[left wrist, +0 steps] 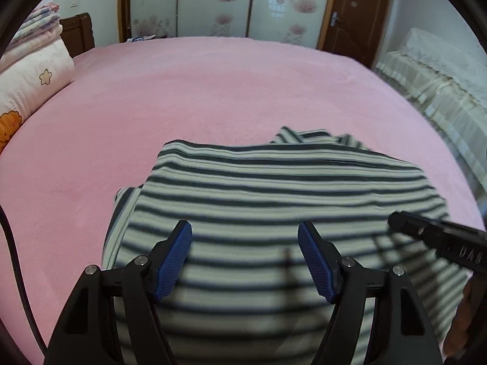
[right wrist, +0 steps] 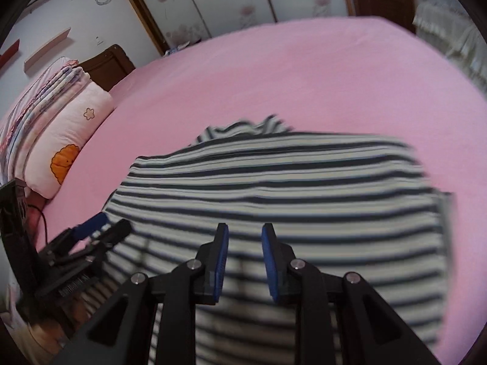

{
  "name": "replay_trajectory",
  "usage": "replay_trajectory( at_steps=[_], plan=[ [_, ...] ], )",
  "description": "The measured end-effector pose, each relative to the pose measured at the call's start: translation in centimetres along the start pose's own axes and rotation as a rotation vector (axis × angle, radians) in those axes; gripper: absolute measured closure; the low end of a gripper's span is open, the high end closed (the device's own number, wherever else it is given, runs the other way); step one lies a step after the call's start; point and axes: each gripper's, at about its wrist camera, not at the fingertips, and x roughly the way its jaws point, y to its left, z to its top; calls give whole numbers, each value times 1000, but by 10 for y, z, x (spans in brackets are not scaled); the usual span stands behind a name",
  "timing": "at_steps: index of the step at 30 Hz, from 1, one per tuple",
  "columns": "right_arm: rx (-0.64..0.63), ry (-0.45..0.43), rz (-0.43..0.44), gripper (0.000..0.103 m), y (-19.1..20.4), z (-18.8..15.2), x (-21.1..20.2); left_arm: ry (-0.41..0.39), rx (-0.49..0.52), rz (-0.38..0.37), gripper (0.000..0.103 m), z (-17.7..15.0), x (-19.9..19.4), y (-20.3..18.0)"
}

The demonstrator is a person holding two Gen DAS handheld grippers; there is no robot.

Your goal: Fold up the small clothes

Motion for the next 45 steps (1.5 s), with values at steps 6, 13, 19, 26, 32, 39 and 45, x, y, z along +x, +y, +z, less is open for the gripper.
replay_trajectory(
  at_steps=[6,13,19,26,32,39,45],
  plan=[
    [-1,35,-106,98,-37,6,17,45,-35,115,32,2,33,43],
    [27,-14,-277,103,-124,23,-20,39,-51,118,30,-6,33,80],
    [39,-40,-282,103,-148,17,-24,32,-66,108,24,-6,43,86],
    [-7,-67,-324,103,-143,13,-15,41,-83,96,15,-9,41,97],
    [9,-51,-297,100,-133,16,-37,66,-30,131,15,-3,21,92],
    [-25,-79,-226,100,-93,-6,-84,31,-13,88,15,-15,-50,84],
    [-30,-103,-130,100,-58,-44,-112,42,-186,-24,15,-58,-102,96]
  ],
)
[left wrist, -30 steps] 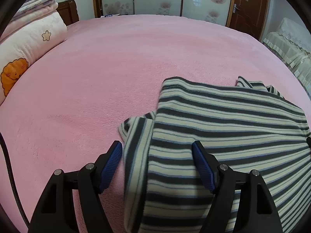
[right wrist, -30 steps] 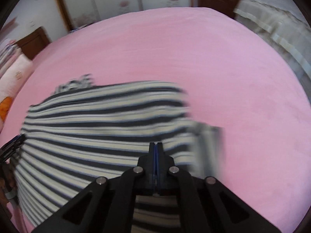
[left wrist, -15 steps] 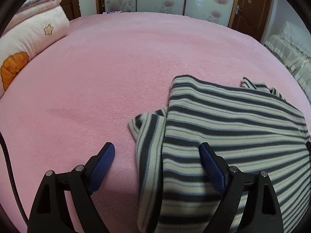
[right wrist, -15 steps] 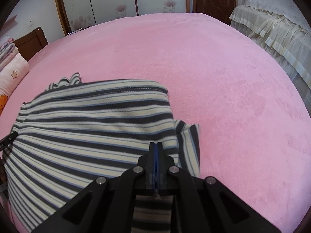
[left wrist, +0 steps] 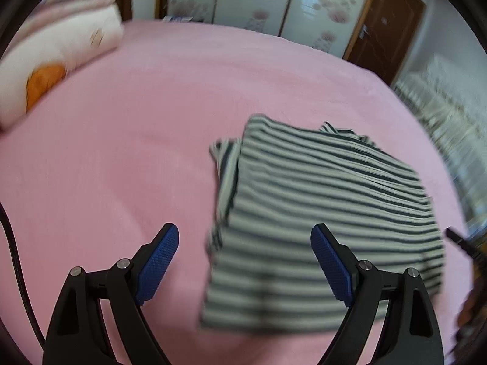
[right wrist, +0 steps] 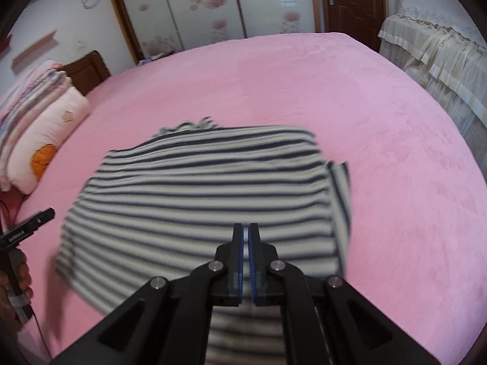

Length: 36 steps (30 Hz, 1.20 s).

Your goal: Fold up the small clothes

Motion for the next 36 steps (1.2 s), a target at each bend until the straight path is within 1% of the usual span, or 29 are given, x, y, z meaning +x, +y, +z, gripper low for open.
replay_trajectory(
  at_steps=[1,3,5,9,11,15,21,24,26,28,32,36],
  plan=[
    [4,-3,11,100,4,-6,-5,6,-43,-28,15,-13,-8,4],
    [14,-10,28,100,10,-17,-15,14,-104,-43,15,-34,-19,10],
    [26,-30,41,100,15,-27,-26,20,-144,-51,15,-54,-27,13],
    [33,-78,38,100,22,-42,-44,37,-228,-67,15,-91,-37,14],
    [31,-96,34,100,27,-47,-52,43,-254,-84,15,-102,-37,13],
    [19,-126,31,100,38,-57,-64,35,-270,-77,15,-124,-36,8],
    [-7,-145,37,100,52,-70,-68,40,-317,-96,15,-137,-25,7],
    [-1,-140,44,100,55,-75,-63,31,-369,-135,15,-141,-19,11],
    [4,-137,46,100,56,-78,-59,30,-410,-175,15,-146,-13,13],
    [10,-134,51,100,57,-82,-54,33,-433,-185,15,-149,-7,14],
    [17,-121,64,100,61,-89,-44,11,-442,-189,15,-152,3,13],
    [11,-118,71,100,65,-93,-39,-10,-441,-196,11,-149,12,9]
  ],
)
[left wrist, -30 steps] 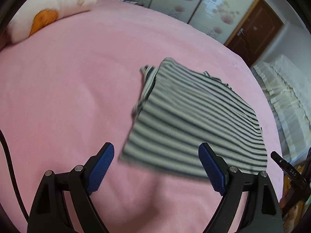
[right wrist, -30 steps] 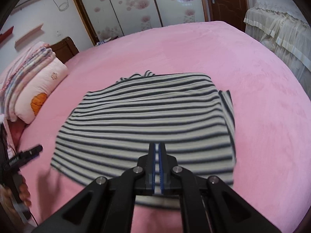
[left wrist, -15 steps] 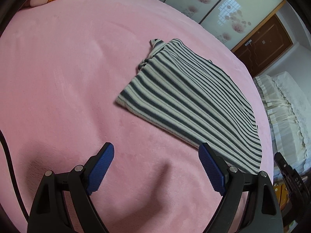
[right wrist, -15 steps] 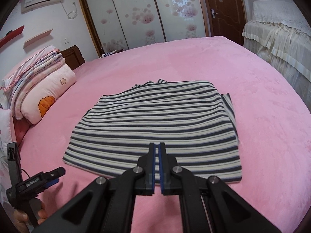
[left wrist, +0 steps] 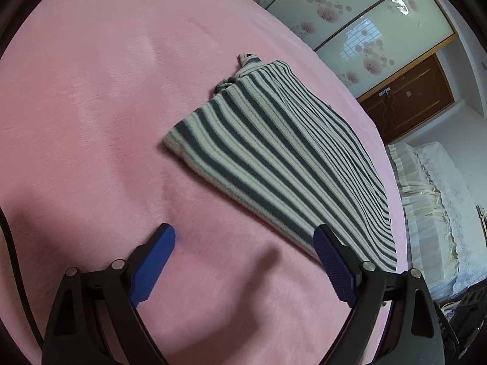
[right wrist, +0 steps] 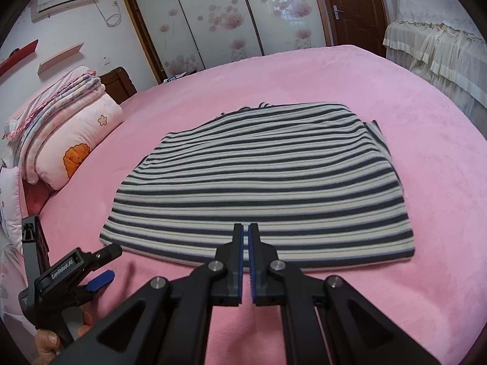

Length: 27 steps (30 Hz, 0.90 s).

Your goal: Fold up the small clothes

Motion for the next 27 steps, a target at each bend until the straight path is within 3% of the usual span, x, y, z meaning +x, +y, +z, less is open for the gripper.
replay_trajectory(
  at_steps=[5,14,27],
  plan=[
    [-16,-9,1,100,6,-1,4,-31,-8,-31,7,8,13,-6],
    [-57,-22,-3,100,15,0,11,-102,-77,-166,5,22,37,-9],
    [-95,-42,-13,100,21,18,31,-202,-163,-270,5,49,71,-29]
  ],
)
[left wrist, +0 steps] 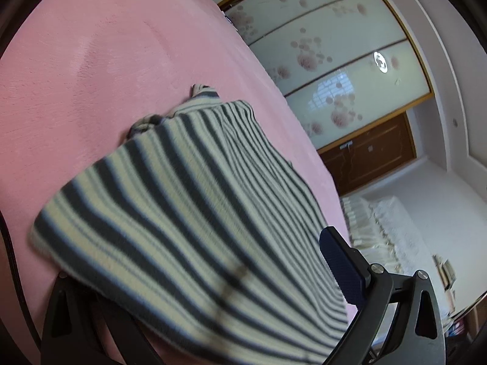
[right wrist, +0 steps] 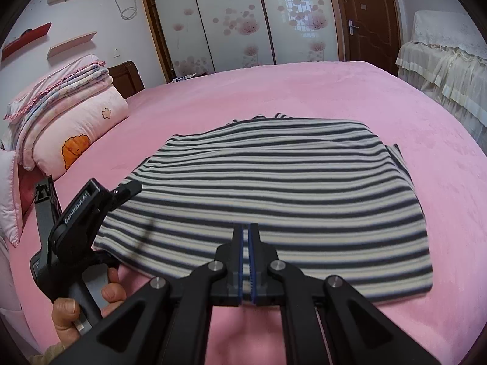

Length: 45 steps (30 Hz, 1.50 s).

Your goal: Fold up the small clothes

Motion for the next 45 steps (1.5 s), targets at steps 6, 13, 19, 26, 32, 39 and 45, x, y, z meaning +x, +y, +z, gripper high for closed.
replay_trajectory(
  at_steps=[6,13,19,26,32,39,45],
  plan=[
    [12,-4,9,100,-4,10,12,41,-91,-29,87,8,25,11],
    [26,38,-23,100,-6,21,36,17,-16,15,92,8,26,-5],
    [26,60,-25,100,-7,44,65,-33,149,103,92,8,28,-42],
    [8,107,-20,100,-3,61,107,-57,271,134,92,15,21,-71],
    [-14,226,-35,100,-8,46,144,-76,367,150,92,11,8,-89],
    [95,225,65,100,-33,52,125,-74,542,212,92,4,13,-135],
    [156,188,92,100,-75,57,90,-27,787,246,92,-29,32,-204]
  ],
)
